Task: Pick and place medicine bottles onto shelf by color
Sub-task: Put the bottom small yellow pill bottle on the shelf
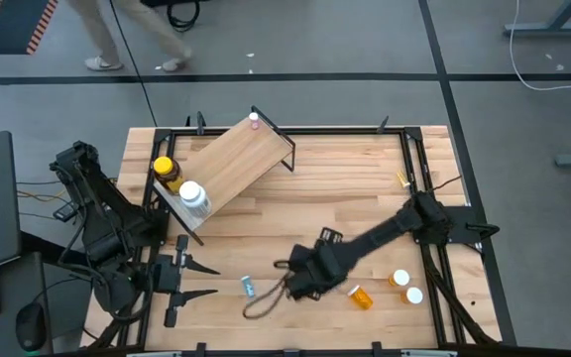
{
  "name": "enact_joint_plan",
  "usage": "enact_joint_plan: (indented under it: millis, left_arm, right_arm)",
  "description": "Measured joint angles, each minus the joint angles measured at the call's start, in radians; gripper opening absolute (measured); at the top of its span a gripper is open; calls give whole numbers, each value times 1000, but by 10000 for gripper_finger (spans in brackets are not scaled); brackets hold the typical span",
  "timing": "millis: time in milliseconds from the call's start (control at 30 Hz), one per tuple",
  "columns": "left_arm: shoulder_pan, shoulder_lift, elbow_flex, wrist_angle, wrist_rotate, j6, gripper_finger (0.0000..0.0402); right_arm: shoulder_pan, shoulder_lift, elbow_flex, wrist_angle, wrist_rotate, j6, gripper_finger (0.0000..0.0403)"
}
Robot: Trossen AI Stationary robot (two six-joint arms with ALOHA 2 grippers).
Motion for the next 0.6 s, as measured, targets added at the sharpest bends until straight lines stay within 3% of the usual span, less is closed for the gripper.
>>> enact_joint_plan:
  millis: [300, 600]
  left_arm:
    - [0, 0, 0, 0, 1, -1, 172]
    - [0, 0, 0, 0, 0, -18, 172]
  right_arm:
    - [206, -1, -12, -153, 288, 313, 232]
    - [288, -36, -164, -149, 288, 481, 232]
